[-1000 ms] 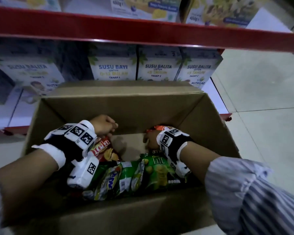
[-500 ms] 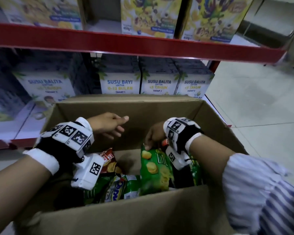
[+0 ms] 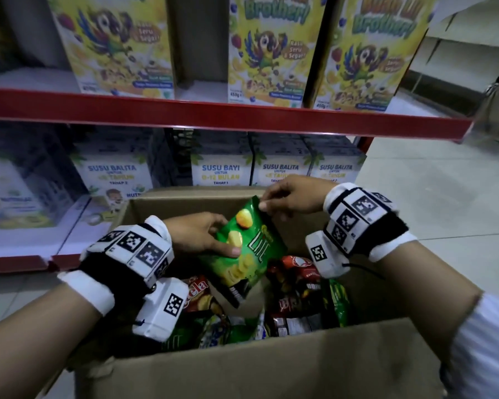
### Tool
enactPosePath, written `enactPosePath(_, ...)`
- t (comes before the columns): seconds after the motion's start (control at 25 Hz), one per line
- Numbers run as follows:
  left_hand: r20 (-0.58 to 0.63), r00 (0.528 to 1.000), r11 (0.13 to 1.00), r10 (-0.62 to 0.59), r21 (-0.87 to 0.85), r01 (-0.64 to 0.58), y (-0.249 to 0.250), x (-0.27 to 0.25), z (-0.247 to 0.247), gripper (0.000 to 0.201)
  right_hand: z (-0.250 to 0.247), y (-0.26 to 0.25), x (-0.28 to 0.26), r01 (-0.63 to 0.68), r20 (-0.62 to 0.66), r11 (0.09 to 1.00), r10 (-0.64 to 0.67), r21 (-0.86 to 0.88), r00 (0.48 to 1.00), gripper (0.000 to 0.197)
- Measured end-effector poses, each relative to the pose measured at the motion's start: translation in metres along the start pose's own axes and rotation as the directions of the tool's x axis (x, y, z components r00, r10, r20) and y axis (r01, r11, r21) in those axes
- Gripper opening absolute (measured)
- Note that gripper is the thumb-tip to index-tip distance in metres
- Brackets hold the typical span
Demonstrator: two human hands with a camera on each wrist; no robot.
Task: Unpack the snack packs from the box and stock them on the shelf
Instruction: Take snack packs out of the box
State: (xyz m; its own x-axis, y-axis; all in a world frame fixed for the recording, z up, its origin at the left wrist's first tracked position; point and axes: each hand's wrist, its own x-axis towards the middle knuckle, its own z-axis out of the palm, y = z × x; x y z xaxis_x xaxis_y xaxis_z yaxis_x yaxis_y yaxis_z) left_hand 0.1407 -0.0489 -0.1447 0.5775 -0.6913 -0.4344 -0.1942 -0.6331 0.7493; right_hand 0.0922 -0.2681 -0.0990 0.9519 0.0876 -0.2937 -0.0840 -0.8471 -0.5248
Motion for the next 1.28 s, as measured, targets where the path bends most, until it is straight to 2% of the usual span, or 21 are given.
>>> enactPosePath(0.04, -0.016, 1.000, 0.999, -0.022, 0.048, 0.023, -0.005, -0.001, -0.004, 0.057, 0.004, 0.005, -0.001, -0.030, 0.003, 0.998, 0.030, -0.050, 1.000, 0.018)
enactPosePath(0.12, -0.063, 0.998, 1.000, -0.027, -0.009, 0.026, -0.013, -0.005, -0.013, 0.051, 0.014, 0.030, -0.002, -0.115, 0.030, 0.968, 0.125, -0.224, 0.992, 0.024)
enactPosePath(0.24, -0.170, 0.985, 0.980, 0.024, -0.193, -0.057, -0.016, -0.011, -0.026, 0.040, 0.040, 0.079, -0.007, -0.267, 0.068, 0.796, 0.358, -0.543, 0.931, 0.033)
enactPosePath(0.32, -0.272, 0.961, 0.955, 0.041, -0.272, -0.118, -0.016, -0.014, -0.030, 0.035, 0.058, 0.106, -0.017, -0.329, 0.079, 0.716, 0.471, -0.616, 0.878, 0.021)
enactPosePath(0.4, -0.352, 0.936, 0.927, 0.017, -0.344, -0.147, -0.014, -0.017, -0.031, 0.030, 0.067, 0.124, -0.029, -0.296, 0.058, 0.615, 0.488, -0.731, 0.871, 0.021)
enactPosePath(0.48, -0.399, 0.917, 0.902, -0.005, -0.397, -0.168, -0.013, -0.020, -0.032, 0.031, 0.070, 0.135, -0.034, -0.275, 0.043, 0.580, 0.475, -0.767, 0.879, 0.019)
enactPosePath(0.56, -0.419, 0.908, 0.864, -0.023, -0.465, -0.193, -0.013, -0.022, -0.034, 0.036, 0.068, 0.135, -0.030, -0.265, 0.088, 0.618, 0.479, -0.740, 0.873, 0.027)
enactPosePath(0.6, -0.426, 0.904, 0.845, -0.032, -0.495, -0.204, -0.012, -0.022, -0.035, 0.038, 0.063, 0.129, -0.026, -0.261, 0.137, 0.683, 0.470, -0.682, 0.872, 0.026)
enactPosePath(0.68, -0.436, 0.898, 0.805, -0.047, -0.549, -0.224, -0.012, -0.021, -0.037, 0.042, 0.044, 0.108, -0.018, -0.252, 0.266, 0.872, 0.384, -0.421, 0.884, 0.025)
enactPosePath(0.76, -0.465, 0.883, 0.759, -0.059, -0.596, -0.263, -0.011, -0.021, -0.040, 0.046, 0.018, 0.079, -0.020, -0.232, 0.265, 0.962, 0.264, -0.147, 0.927, 0.026)
enactPosePath(0.84, -0.501, 0.863, 0.714, -0.060, -0.626, -0.314, -0.010, -0.021, -0.043, 0.048, -0.007, 0.053, -0.028, -0.123, 0.136, 0.992, 0.127, -0.034, 0.983, 0.013)
enactPosePath(0.92, -0.539, 0.841, 0.673, -0.042, -0.638, -0.375, -0.006, -0.024, -0.046, 0.049, -0.024, 0.028, -0.037, 0.030, -0.062, 0.994, -0.024, 0.105, 0.998, 0.006)
enactPosePath(1.0, -0.563, 0.827, 0.625, -0.015, -0.650, -0.431, -0.001, -0.029, -0.048, 0.046, -0.036, 0.000, -0.046, 0.208, -0.315, 0.903, -0.087, 0.376, 0.945, 0.010)
enactPosePath(1.08, -0.547, 0.837, 0.589, 0.029, -0.667, -0.456, 0.008, -0.035, -0.045, 0.043, -0.043, -0.025, -0.051, 0.326, -0.460, 0.744, -0.028, 0.583, 0.887, 0.014)
enactPosePath(1.12, -0.529, 0.846, 0.576, 0.058, -0.675, -0.461, 0.012, -0.038, -0.043, 0.042, -0.043, -0.036, -0.051, 0.354, -0.505, 0.713, 0.000, 0.606, 0.863, 0.017)
enactPosePath(1.16, -0.508, 0.857, 0.552, 0.084, -0.692, -0.464, 0.018, -0.040, -0.041, 0.041, -0.041, -0.044, -0.049, 0.368, -0.553, 0.734, 0.011, 0.570, 0.833, 0.019)
enactPosePath(1.28, -0.450, 0.884, 0.449, 0.125, -0.769, -0.455, 0.032, -0.043, -0.035, 0.039, -0.038, -0.056, -0.043, 0.284, -0.714, 0.933, -0.042, 0.223, 0.699, 0.017)
